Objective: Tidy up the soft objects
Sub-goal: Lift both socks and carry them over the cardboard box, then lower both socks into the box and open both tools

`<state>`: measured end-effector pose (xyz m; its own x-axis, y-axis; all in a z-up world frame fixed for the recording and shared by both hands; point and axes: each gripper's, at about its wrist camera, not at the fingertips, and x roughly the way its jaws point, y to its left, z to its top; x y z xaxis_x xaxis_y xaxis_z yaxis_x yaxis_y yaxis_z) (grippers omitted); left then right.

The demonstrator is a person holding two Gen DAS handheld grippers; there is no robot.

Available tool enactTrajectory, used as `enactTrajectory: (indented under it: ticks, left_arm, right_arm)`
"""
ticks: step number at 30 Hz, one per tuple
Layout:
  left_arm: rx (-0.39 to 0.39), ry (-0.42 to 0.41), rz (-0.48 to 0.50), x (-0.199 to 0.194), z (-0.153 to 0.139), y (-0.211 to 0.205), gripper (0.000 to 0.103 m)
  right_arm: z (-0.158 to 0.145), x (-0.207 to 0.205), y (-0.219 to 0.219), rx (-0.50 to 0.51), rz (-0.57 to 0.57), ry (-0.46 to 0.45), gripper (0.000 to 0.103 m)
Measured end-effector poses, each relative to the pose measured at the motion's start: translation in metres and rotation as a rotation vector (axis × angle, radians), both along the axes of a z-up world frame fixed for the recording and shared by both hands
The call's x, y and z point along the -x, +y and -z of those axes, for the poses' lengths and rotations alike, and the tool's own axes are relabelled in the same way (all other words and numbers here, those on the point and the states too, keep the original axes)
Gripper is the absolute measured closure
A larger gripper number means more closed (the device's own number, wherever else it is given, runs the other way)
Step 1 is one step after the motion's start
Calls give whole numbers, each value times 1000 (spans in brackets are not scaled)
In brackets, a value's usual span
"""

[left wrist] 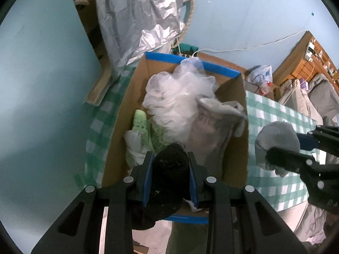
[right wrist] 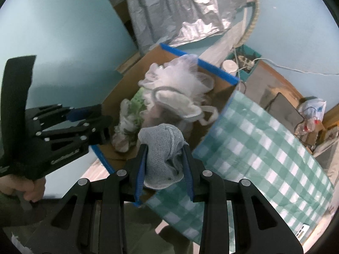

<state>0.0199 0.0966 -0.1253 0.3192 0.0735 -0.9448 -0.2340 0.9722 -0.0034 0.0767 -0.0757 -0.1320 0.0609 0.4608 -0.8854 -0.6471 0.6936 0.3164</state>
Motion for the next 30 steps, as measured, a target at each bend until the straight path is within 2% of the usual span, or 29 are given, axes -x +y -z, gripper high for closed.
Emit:
enactTrajectory:
  ticks: [12,14,16,23,30]
  left_arm:
    - [57,50,28,0,35,17,71]
    - [55,63,35,-2,40,18,65]
    - [51,58,41,-2,41,19,54]
    - [47,49,41,-3,37,27,43]
    - [34,5,41,1,18,31,32]
  right_arm:
    - [38,15,29,39,-23,67,70]
    - [42,15,32,46,-15,70,70]
    - [44,15,34,51,-10,72,69]
    - [40,16,34,59,8,49,52]
    - [26,11,26,48,57,19,45]
